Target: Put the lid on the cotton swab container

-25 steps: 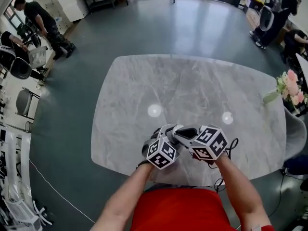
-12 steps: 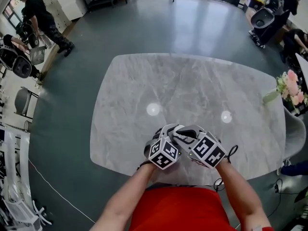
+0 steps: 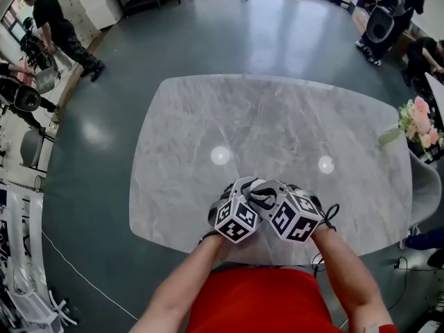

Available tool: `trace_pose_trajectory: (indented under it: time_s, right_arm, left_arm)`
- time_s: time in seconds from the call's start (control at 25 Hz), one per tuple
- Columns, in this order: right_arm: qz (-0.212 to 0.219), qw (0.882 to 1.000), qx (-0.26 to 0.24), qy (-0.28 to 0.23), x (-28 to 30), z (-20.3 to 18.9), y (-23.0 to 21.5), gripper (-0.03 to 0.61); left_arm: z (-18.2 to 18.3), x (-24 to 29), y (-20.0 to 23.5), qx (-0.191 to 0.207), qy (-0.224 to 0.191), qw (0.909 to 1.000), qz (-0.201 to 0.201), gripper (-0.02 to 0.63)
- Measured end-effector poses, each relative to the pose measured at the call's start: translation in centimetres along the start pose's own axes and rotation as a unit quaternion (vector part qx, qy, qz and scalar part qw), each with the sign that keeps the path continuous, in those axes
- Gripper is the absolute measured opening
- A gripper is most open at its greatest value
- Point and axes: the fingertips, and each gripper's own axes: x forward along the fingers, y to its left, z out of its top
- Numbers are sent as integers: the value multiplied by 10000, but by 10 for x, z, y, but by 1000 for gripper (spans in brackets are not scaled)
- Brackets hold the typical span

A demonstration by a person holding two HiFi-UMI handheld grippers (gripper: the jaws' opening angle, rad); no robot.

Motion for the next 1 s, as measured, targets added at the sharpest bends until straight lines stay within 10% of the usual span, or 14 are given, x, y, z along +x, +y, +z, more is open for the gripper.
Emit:
trace_pose_trajectory:
  time_s: [0.64,1.0]
  right_arm:
    - [125,9862,1469,-757,-6,1,-13,75]
    - [-117,9520,2242,-2080,-57,10,-31,75]
  left_arm:
    - [0,-17,3,-250,-297,9992,44,307]
    - [22,-62,4,-639,-988,9926,289,307]
